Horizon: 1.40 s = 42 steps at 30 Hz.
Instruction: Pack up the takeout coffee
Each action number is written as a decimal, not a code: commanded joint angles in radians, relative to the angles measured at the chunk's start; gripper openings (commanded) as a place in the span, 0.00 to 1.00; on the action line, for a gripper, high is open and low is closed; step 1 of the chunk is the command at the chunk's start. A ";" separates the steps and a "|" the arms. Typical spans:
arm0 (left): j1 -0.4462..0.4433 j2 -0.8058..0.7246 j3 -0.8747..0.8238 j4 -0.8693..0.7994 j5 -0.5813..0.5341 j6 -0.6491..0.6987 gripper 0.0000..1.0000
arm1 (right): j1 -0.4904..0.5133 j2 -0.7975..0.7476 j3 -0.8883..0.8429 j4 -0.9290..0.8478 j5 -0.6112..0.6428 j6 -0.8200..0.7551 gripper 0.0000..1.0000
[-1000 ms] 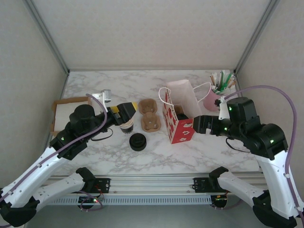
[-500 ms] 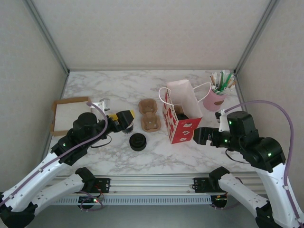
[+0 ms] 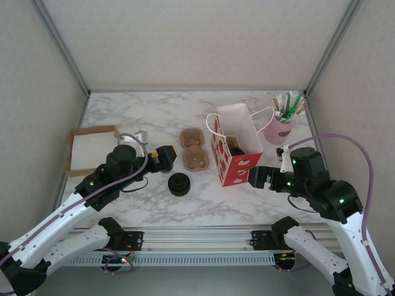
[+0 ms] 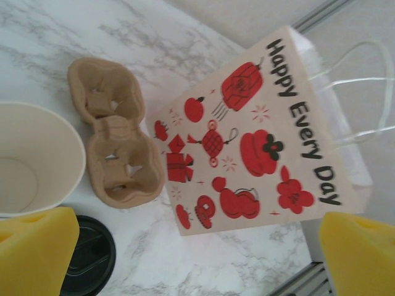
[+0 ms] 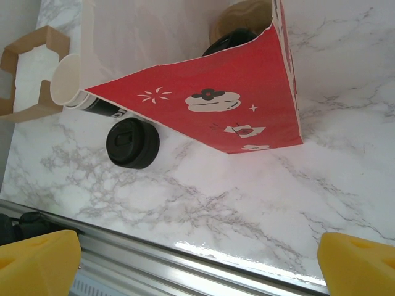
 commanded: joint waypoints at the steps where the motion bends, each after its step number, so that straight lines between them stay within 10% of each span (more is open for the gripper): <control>1: 0.010 0.021 0.000 -0.030 -0.044 0.002 0.98 | 0.005 -0.002 -0.027 0.048 0.020 0.051 0.99; 21: 0.087 0.077 0.062 -0.134 -0.078 0.046 0.77 | 0.003 0.000 -0.076 0.055 0.131 0.093 0.99; 42: 0.102 0.334 0.355 0.021 0.112 0.151 0.91 | -0.002 0.129 0.309 -0.039 0.555 -0.014 0.91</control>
